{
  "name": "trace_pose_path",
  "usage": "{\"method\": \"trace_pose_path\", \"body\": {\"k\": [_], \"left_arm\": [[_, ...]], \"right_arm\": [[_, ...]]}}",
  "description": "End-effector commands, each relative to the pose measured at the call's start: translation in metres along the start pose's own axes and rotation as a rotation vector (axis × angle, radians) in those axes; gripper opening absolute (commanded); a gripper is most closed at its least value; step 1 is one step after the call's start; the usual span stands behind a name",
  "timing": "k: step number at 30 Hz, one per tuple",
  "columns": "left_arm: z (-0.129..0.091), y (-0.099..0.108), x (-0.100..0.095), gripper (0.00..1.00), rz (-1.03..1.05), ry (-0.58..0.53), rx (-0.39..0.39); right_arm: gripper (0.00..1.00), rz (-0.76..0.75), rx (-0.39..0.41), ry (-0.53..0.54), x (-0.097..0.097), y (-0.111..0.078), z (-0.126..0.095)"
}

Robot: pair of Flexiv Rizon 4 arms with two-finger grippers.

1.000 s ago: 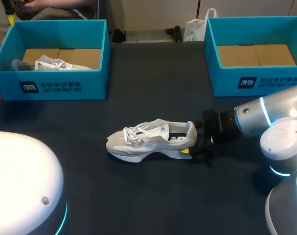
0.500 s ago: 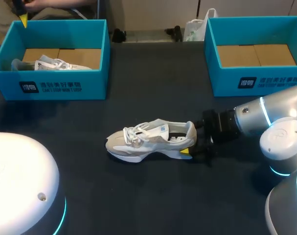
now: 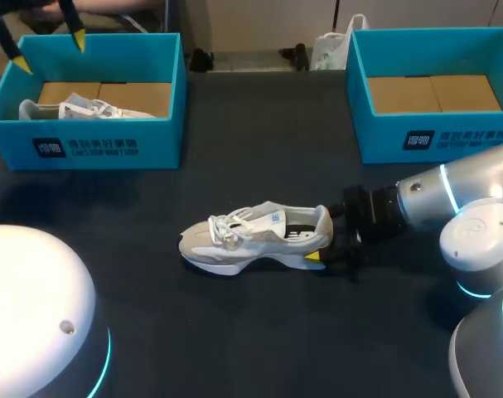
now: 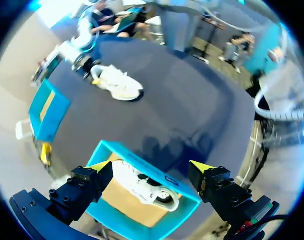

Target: Take the shoe out of the shoebox, open the shoe tongue, remove and reinsert the insole, then place the shoe into the shoebox

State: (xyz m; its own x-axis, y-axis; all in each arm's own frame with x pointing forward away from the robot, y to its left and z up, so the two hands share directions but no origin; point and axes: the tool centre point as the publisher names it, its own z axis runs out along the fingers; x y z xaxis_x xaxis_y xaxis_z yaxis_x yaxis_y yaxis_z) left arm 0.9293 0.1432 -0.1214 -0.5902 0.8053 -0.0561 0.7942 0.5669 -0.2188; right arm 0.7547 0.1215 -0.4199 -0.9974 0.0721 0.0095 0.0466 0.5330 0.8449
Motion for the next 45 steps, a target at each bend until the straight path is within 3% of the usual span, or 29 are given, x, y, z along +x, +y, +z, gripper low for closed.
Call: {"method": "trace_pose_path", "body": {"k": [1,6,15,17,18,28,29,39,45], "left_arm": [[0.006,-0.011,-0.010,1.00,-0.334,0.007,-0.184],[0.008,-0.024,-0.023,1.00,-0.531,-0.015,-0.270],[0.011,-0.038,-0.045,1.00,-0.933,-0.046,-0.302],[0.013,-0.039,-0.054,1.00,-0.975,-0.009,-0.266],[0.013,-0.044,-0.057,1.00,-0.927,-0.049,-0.235],[0.013,-0.044,-0.057,1.00,-0.927,-0.049,-0.235],[0.017,-0.052,-0.059,1.00,-0.988,-0.100,-0.286],[0.042,-0.087,-0.078,1.00,-1.437,-0.149,-0.269],[0.050,-0.106,-0.090,1.00,-1.639,-0.160,-0.197]], "right_arm": [[0.00,0.001,0.005,0.000,0.000,0.000,0.006],[0.00,0.001,0.005,0.000,0.000,0.000,0.006],[0.00,0.001,0.005,0.000,0.000,0.000,0.006],[0.00,0.001,0.005,0.000,0.000,0.000,0.006],[0.00,0.001,0.005,0.000,0.000,0.000,0.006],[0.00,0.001,0.005,0.000,0.000,0.000,0.006],[0.00,0.001,0.005,0.000,0.000,0.000,0.006],[0.00,0.001,0.005,0.000,0.000,0.000,0.006],[0.00,0.001,0.005,0.000,0.000,0.000,0.006]]}}
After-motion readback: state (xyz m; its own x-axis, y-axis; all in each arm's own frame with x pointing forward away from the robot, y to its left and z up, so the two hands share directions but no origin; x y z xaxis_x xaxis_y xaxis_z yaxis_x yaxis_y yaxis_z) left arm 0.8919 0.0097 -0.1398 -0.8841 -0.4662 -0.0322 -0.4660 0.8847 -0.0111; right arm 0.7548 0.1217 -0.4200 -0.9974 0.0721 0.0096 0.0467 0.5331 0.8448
